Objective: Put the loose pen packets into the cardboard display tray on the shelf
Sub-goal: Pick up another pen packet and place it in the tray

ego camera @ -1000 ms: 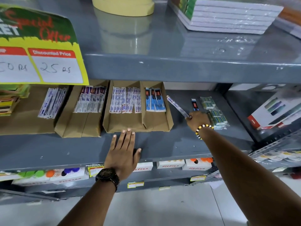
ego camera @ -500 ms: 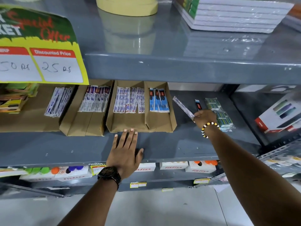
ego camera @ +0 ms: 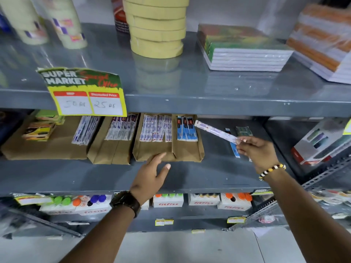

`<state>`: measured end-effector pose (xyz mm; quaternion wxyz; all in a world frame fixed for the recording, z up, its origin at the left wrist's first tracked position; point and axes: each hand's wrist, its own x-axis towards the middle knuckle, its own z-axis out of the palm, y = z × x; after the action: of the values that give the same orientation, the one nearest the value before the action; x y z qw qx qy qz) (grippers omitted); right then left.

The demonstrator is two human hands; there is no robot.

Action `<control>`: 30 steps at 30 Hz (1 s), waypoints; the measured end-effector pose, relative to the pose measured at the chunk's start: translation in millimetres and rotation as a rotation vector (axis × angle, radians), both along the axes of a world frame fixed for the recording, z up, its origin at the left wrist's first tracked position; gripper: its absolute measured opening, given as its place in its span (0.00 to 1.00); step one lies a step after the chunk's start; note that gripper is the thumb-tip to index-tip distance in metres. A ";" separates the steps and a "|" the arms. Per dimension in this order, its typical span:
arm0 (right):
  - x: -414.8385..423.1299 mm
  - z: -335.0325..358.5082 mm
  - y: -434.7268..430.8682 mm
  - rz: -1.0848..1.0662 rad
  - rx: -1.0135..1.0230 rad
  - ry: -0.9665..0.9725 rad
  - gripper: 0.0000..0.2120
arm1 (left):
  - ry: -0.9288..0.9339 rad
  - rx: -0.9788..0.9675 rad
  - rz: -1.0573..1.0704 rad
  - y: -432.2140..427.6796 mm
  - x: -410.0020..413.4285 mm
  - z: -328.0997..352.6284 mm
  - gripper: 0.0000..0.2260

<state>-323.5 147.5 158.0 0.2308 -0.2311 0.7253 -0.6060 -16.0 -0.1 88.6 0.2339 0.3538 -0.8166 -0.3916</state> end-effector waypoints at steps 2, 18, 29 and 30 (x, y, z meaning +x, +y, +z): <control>13.3 10.4 3.2 0.070 -0.048 -0.064 0.03 | 0.141 0.228 0.004 -2.4 -4.5 27.8 0.19; 86.1 54.4 4.6 0.431 -0.053 -0.139 0.10 | 0.506 0.543 0.170 -4.8 25.4 81.9 0.06; 107.7 58.0 5.0 0.395 -0.072 -0.222 0.04 | 0.525 0.582 0.195 0.9 46.9 88.5 0.06; 108.0 58.1 4.9 0.402 -0.042 -0.196 0.04 | 0.524 0.579 0.196 1.2 49.1 88.9 0.06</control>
<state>-215.5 152.3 216.1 0.4115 -0.3159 0.6259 -0.5824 33.1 1.1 177.5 0.3610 0.3697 -0.5476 -0.6581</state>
